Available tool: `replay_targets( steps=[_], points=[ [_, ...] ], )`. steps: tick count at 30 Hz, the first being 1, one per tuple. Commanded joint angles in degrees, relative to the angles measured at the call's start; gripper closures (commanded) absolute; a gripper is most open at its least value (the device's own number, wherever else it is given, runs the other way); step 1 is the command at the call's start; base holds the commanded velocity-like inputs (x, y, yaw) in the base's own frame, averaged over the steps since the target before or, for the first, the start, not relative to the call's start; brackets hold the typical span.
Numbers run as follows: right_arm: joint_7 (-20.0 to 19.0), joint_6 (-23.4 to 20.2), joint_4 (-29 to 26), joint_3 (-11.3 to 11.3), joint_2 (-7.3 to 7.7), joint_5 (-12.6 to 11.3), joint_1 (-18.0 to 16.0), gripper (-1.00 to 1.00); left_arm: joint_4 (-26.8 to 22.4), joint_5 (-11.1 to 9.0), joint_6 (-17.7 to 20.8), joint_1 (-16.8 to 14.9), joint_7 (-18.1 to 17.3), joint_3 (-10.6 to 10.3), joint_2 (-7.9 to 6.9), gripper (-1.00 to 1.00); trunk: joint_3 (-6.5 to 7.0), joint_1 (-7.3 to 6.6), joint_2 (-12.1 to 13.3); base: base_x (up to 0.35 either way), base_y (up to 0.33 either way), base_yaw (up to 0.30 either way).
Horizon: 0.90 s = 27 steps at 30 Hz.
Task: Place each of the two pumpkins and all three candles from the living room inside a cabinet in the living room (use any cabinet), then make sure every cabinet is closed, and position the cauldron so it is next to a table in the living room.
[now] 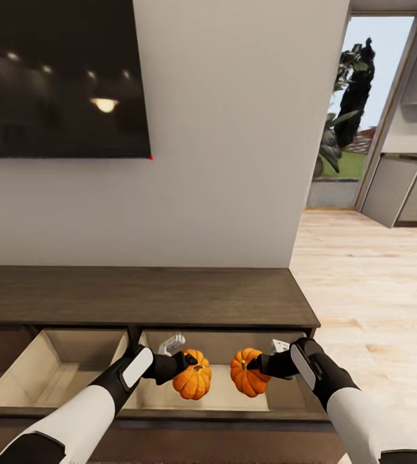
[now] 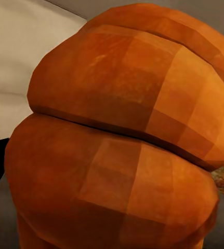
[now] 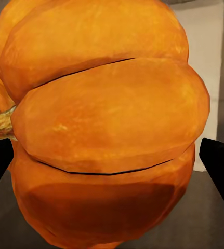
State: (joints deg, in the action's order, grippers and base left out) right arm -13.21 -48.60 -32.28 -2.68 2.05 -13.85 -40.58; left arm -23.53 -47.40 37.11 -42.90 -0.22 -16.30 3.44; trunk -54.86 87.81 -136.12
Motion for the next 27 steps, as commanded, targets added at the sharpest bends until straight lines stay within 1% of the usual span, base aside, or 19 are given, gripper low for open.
replay_targets(
  steps=[1,2,4,8,11,13,15,27],
  points=[
    [0.02,0.04,-0.06,-0.29,0.07,-0.26,-0.08,1.00,0.06,-0.03,0.09,-0.12,-0.06,-0.22,0.01,1.00,-0.15,-0.01,-0.03,0.000,0.000,0.000],
    [0.02,0.12,-0.04,-0.28,0.07,-0.23,-0.21,1.00,0.09,-0.02,0.10,-0.16,-0.09,-0.22,0.02,1.00,-0.24,-0.01,-0.03,0.000,0.000,0.000],
    [0.08,0.27,0.12,-0.17,0.11,-0.26,-1.56,1.00,0.19,-0.05,0.29,-0.85,-0.48,-0.18,-0.21,1.00,-0.43,-0.01,-0.03,0.000,0.000,0.000],
    [0.41,0.40,2.67,-0.02,-0.04,-0.29,-3.74,1.00,0.23,-0.09,0.17,-1.36,-1.20,-0.14,-0.18,1.00,-0.80,-0.01,-0.03,0.000,0.000,0.000],
    [0.47,0.49,3.89,-0.03,-0.34,-0.26,-4.45,1.00,0.23,-0.07,-0.16,-1.43,-1.35,-0.11,-0.30,1.00,-1.08,-0.01,-0.03,0.000,0.000,0.000],
    [0.52,0.58,4.46,-0.19,-0.92,-0.18,-4.75,1.00,0.24,-0.06,-0.58,-1.46,-1.41,-0.07,-0.29,1.00,-1.27,-0.01,-0.03,0.000,0.000,0.000],
    [0.53,0.93,4.65,-0.25,-1.17,-0.15,-4.85,1.00,0.28,-0.06,-0.75,-1.47,-1.43,-0.10,-0.12,1.00,-1.46,-0.01,-0.03,0.000,0.000,0.000],
    [0.55,1.73,4.98,-0.37,-1.43,-0.12,-4.86,1.00,0.27,-0.06,-0.79,-1.53,-1.45,-0.13,0.15,1.00,-2.58,-0.01,-0.03,0.000,0.000,0.000]
  ],
)
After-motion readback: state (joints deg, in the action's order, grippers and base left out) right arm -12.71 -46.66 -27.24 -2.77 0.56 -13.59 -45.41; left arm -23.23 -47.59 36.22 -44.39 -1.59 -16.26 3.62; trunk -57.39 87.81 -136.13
